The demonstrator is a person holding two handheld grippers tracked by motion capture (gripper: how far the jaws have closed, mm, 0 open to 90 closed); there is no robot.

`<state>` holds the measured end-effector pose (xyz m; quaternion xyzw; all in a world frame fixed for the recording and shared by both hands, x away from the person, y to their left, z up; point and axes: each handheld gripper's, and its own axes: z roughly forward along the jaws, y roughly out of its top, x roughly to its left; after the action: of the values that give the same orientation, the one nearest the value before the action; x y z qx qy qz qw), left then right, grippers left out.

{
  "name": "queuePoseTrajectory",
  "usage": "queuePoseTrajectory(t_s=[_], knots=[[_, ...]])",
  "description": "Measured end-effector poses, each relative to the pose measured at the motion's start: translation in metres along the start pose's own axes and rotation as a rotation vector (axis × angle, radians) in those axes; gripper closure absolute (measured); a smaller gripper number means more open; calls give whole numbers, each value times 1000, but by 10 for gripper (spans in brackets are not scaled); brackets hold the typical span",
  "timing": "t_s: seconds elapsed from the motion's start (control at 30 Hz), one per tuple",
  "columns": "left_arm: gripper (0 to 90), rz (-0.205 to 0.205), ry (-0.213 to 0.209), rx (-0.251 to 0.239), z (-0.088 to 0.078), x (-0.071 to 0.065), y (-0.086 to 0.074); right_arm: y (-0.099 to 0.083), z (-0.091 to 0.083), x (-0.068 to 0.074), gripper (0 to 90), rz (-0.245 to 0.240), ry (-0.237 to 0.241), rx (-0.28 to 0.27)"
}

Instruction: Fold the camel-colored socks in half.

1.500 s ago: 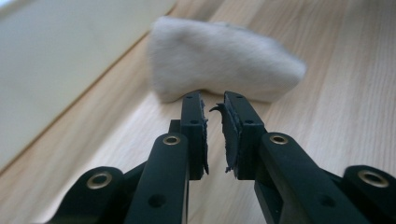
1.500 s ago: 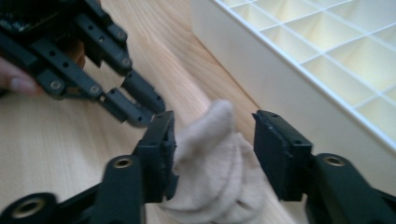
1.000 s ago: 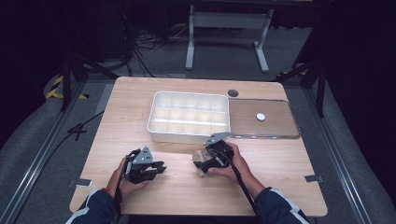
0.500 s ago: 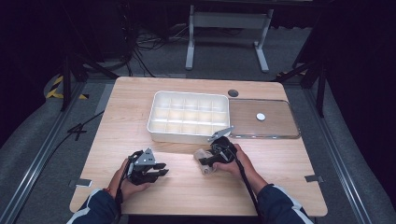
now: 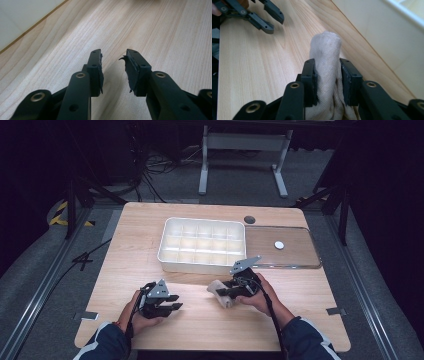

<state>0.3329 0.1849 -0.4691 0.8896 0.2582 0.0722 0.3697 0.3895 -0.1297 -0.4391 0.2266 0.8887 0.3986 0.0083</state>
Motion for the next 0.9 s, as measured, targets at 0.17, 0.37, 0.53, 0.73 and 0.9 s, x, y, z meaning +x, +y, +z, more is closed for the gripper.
queuePoseTrajectory(t_s=[0.17,0.37,0.53,0.73,0.9], knots=[[576,-20,-3,20,3,5,-3,4,-22,-2,683,-42,-57,-90],[497,-21,-12,7,3,6,-6,9,-43,-7,683,-69,-122,-179],[385,4,-3,-3,3,5,-10,14,-52,-10,684,-88,-144,-213],[281,24,45,-12,4,0,-15,16,-57,-14,684,-98,-167,-226],[151,-43,112,7,2,-1,-17,18,-62,-21,684,-88,-193,-237]])
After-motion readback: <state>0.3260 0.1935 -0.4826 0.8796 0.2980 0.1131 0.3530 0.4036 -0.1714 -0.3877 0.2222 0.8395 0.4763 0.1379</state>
